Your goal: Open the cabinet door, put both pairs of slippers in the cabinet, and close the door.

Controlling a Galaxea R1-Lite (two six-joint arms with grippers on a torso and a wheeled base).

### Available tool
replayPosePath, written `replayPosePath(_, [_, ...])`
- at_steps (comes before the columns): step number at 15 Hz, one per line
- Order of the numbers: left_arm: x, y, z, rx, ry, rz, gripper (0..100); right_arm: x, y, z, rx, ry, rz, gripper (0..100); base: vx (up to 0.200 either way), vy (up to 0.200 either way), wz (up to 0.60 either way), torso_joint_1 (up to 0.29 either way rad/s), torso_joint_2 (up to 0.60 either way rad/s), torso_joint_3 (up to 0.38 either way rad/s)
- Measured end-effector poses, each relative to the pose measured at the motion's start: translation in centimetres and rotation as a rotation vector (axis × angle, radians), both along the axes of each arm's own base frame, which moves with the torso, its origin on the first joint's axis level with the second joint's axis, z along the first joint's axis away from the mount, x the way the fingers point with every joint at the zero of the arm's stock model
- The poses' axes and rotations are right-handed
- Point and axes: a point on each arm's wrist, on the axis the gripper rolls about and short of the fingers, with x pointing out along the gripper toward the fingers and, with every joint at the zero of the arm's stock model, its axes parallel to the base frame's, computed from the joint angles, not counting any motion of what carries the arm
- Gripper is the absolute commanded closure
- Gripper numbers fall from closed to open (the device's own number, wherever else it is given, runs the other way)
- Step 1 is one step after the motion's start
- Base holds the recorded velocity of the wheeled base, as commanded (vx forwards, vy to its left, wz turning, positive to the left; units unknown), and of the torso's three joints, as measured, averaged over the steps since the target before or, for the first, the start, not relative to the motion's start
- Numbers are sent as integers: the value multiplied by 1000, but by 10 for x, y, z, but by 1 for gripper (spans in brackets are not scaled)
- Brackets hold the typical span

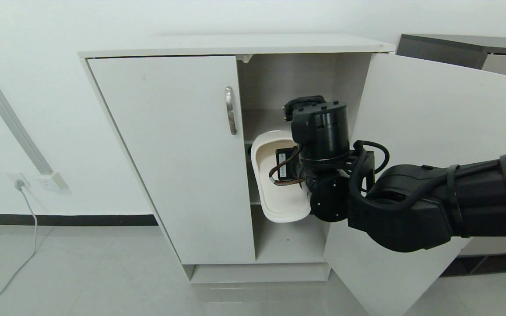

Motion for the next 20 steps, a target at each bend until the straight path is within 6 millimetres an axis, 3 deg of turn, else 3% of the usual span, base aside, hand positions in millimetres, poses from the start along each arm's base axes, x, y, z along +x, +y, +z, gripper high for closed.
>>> replayPosePath(2, [0,0,0,0,0,0,100,2,0,-2,-4,3,-7,100,0,0,0,0,0,0])
replayPosePath(13, [0,0,0,1,0,-3,100,8,-4,-5,-6,3,-37,100,200,0,0,3,1,1])
replayPosePath(17, [0,0,0,1,1,-3,100,18,-2,-11,-3,12,-3,100,0,0,0,0,0,0])
replayPosePath(20, [0,0,0,0,0,-2,100,24,0,-5,1,14,10,100,0,0,0,0,0,0])
